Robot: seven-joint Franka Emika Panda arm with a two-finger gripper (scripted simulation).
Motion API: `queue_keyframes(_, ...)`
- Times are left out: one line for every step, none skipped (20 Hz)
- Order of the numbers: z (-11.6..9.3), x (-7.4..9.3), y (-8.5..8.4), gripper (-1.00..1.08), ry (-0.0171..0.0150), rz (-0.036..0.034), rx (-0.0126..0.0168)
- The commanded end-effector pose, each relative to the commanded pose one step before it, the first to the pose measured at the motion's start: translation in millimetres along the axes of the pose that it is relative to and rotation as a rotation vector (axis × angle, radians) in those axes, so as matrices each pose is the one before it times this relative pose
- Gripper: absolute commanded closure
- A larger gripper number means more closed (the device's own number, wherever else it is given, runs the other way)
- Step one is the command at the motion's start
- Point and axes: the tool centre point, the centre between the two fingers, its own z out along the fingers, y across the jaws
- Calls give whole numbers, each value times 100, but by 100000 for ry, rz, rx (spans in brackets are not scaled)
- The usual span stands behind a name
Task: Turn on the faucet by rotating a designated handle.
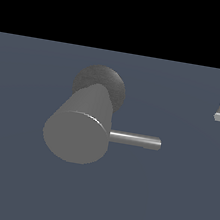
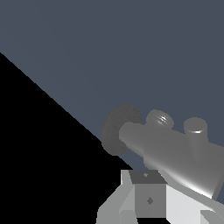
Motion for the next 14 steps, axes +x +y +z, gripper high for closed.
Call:
queue_keyframes(269,646,708,108,210,4056,4164)
queue_keyframes(114,247,287,108,33,1615,1584)
queue_keyframes(113,247,287,108,29,1614,1580)
queue_keyframes(114,246,288,108,25,1612,1576)
queue_keyframes(114,245,288,108,21,1612,1570)
queue_keyframes(115,244,289,108,17,1612,1566)
queue_keyframes(115,244,290,108,12,1613,1562)
queue_keyframes(115,243,291,108,8,1614,1556)
queue_keyframes(116,242,292,108,4,1615,1551)
queue_keyframes(116,241,293,108,0,1616,1545)
queue_keyframes(116,240,294,108,-4,1616,1538)
queue_keyframes(117,238,295,108,-8,1616,1531)
queue_keyframes(117,236,296,108,-12,1614,1521)
queue_keyframes(117,235,296,108,-16,1612,1512)
